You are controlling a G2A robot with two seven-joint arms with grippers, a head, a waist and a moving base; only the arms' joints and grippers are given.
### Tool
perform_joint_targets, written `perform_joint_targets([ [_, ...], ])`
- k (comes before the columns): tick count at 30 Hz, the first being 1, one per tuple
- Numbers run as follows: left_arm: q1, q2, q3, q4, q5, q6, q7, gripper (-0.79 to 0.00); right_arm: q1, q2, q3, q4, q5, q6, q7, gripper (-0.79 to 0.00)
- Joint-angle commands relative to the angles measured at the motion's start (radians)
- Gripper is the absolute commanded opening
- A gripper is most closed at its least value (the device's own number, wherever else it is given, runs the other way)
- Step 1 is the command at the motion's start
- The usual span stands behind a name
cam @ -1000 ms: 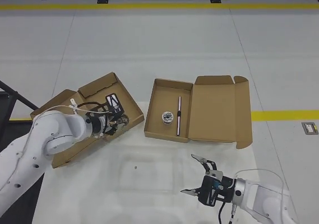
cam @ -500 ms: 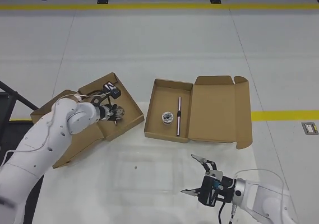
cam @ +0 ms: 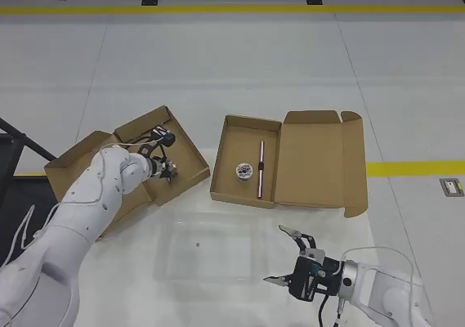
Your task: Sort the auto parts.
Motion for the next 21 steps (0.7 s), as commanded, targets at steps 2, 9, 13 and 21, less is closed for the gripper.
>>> perform_joint_targets([
  [2,-0.002,-0.022,-0.006,0.055,0.007,-0.017,0.009,-0.785,0.000,0.000,0.000,0.000,0.000,0.000,0.000,0.000],
  [9,-0.001,-0.059,-0.012,0.120,0.055,-0.021,0.025,-0.785,0.000,0.000,0.000,0.000,0.000,0.000,0.000,0.000],
  [13,-0.003,-0.074,-0.021,0.144,0.070,-0.025,0.032,-0.496,0.000,0.000,0.000,0.000,0.000,0.000,0.000,0.000],
  [21,-0.014,-0.091,-0.050,0.181,0.079,-0.064,0.036,-0.416,0.000,0.000,0.000,0.000,0.000,0.000,0.000,0.000],
])
